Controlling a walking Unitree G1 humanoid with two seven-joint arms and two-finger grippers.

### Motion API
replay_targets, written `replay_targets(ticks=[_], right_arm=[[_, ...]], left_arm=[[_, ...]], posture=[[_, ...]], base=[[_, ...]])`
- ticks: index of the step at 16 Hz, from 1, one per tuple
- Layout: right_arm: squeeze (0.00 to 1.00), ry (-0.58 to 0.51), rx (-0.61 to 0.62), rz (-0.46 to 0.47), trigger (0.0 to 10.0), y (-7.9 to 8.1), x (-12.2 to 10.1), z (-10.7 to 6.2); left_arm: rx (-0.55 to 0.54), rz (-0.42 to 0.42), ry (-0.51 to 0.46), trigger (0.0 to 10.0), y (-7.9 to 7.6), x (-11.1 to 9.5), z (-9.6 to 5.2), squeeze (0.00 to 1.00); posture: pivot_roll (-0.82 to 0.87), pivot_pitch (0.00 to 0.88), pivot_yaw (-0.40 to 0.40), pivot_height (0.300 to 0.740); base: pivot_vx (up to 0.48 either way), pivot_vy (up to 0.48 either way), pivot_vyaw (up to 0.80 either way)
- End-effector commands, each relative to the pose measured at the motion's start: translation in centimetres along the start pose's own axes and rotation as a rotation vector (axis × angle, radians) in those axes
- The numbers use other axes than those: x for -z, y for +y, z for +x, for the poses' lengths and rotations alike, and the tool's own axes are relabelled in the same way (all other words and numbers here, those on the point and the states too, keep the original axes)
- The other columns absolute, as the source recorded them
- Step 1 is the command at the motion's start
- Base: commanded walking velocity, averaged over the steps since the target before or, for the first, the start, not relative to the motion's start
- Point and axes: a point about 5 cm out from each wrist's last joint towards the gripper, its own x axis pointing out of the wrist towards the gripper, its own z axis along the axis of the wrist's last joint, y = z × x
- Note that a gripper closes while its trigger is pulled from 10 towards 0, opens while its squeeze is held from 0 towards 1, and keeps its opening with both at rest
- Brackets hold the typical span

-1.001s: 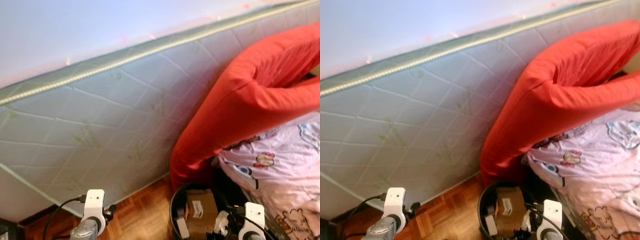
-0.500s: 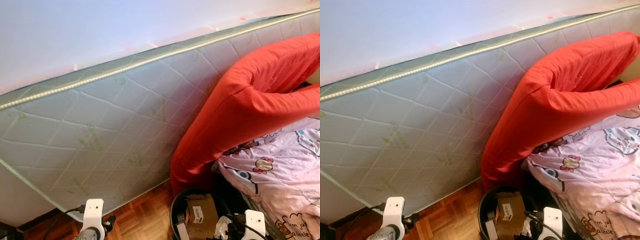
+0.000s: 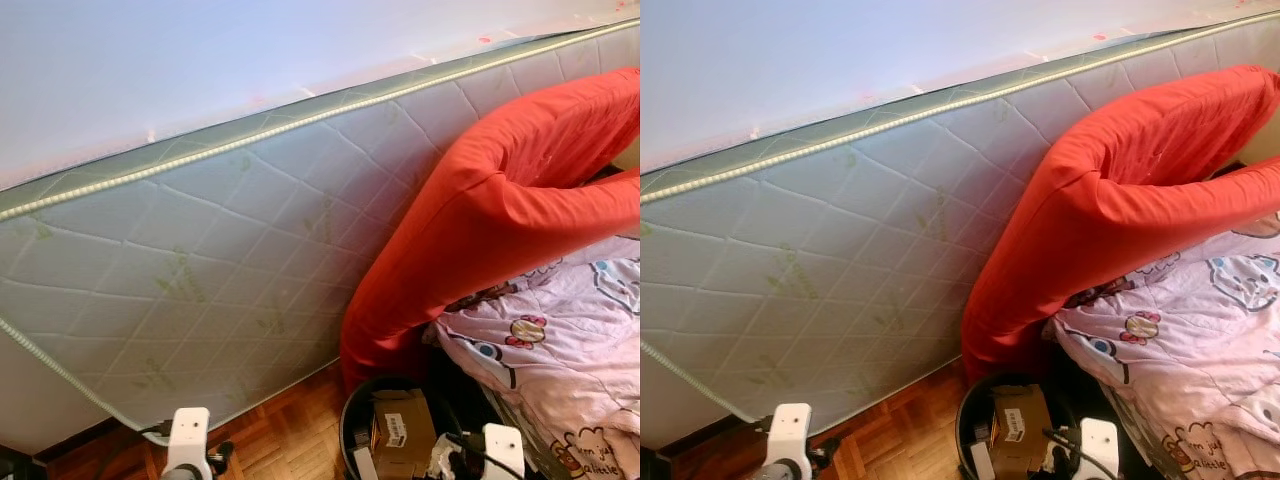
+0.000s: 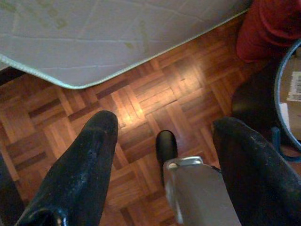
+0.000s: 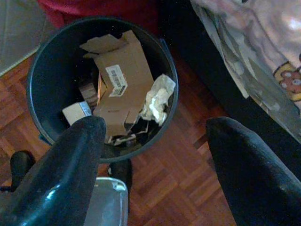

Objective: Clean up the room

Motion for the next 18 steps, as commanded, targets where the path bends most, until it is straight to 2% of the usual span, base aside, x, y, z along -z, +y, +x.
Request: replay_targets(ticks=[1, 12, 18], right_arm=[[0.0, 0.025, 0.007, -0.003, 10.0, -0.4, 0.6, -0.2], [0.0, 0.039, 0.005, 0.008, 10.0, -0.7, 1.0, -0.3], [0.0, 0.057, 0.015, 0.017, 10.0, -1.7, 1.6, -0.6]], left_arm=[[-0.009, -0.002, 0.033, 10.0, 0.2, 0.8, -0.2, 0.0], [-0.013, -0.012, 0.041, 10.0, 0.4, 1.3, -0.4, 0.0], [-0.019, -0.014, 0.052, 10.0, 0.8, 1.6, -0.5, 0.0]], posture=[[0.03, 0.074, -0.012, 0.74], [0.04, 0.153, -0.007, 0.74], [0.04, 0.175, 0.001, 0.74]], base=[[0.0, 0.0, 0.0], [0.0, 0.0, 0.0], [-0.276, 0.0, 0.0]])
